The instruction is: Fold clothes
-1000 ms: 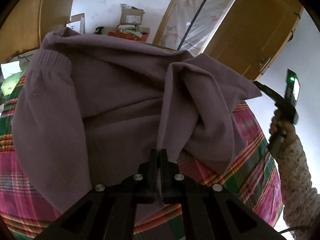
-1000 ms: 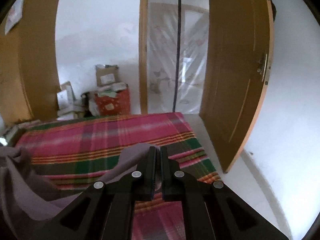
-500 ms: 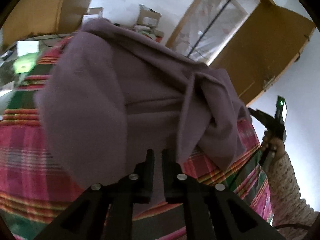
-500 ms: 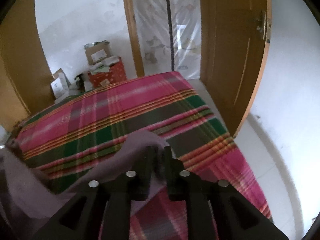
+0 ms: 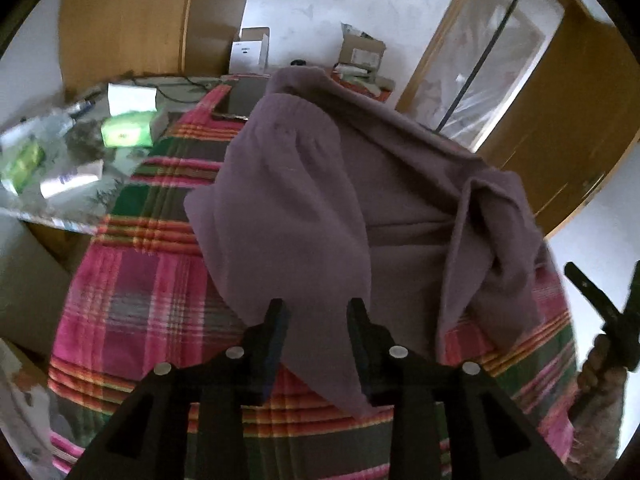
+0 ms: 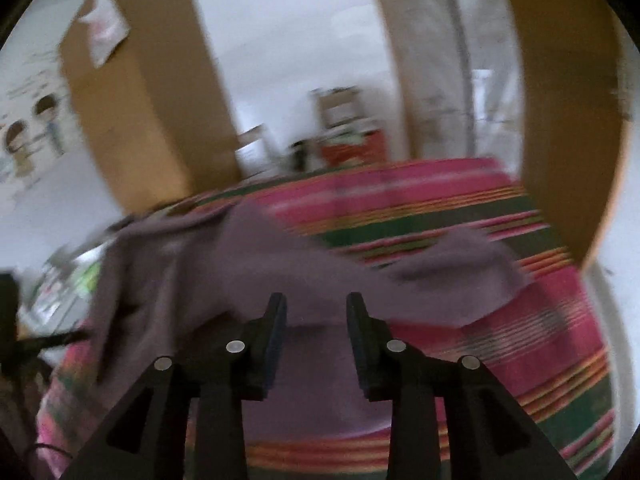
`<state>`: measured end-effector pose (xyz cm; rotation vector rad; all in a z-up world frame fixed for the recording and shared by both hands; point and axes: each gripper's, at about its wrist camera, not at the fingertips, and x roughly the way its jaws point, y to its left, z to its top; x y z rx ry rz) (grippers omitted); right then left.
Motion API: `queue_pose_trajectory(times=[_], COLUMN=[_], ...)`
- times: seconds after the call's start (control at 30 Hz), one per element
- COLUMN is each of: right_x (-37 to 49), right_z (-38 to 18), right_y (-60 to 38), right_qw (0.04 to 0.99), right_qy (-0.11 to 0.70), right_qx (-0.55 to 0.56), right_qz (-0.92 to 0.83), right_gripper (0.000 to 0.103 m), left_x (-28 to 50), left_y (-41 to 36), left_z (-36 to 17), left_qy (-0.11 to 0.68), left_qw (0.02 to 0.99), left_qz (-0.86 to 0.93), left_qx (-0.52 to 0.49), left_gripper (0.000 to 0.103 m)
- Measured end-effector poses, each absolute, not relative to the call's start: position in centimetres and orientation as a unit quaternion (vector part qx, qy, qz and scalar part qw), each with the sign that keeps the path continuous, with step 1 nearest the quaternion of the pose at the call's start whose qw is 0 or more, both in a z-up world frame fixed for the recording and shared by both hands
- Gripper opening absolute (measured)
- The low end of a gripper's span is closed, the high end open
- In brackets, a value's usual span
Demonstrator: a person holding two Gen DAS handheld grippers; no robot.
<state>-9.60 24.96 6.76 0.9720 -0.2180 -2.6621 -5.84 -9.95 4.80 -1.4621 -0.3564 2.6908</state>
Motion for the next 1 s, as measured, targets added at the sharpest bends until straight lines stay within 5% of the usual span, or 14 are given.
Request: queue_pose_trajectory(times=[0.3, 0.43, 0.9, 1.0], right_x=[-8.2, -8.0, -8.6, -8.8], right_z=[4.8, 4.0, 1.6, 1.4], right_y=[19.1, 17.7, 13.3, 13.2], right_qw=[0.231, 0.258, 0.269, 0.264], right_qy=[-0.031, -0.025, 0.053, 0.059], right_qx=[0.350, 0.352, 0.359, 0.358], right_qz=[-0.907, -0.899, -0.892, -0.894], right_gripper=[0.033, 0.054, 0.054, 0.040], left_x=[-6.5, -6.8, -8.5, -8.5], left_y=[-5.4, -4.2, -5.7, -6.8], left_z=[5.0, 4.3, 1.4, 1.4], left_qy=[0.012, 0.047, 0.001, -0.019], left_qw=[-0.003, -0.032, -0.073, -0.072], left_qz=[0.883, 0.879, 0.850, 0.853], left_qx=[-0.469, -0.474, -0.521, -0.517], left_gripper=[0.036, 0.036, 0.036, 0.029])
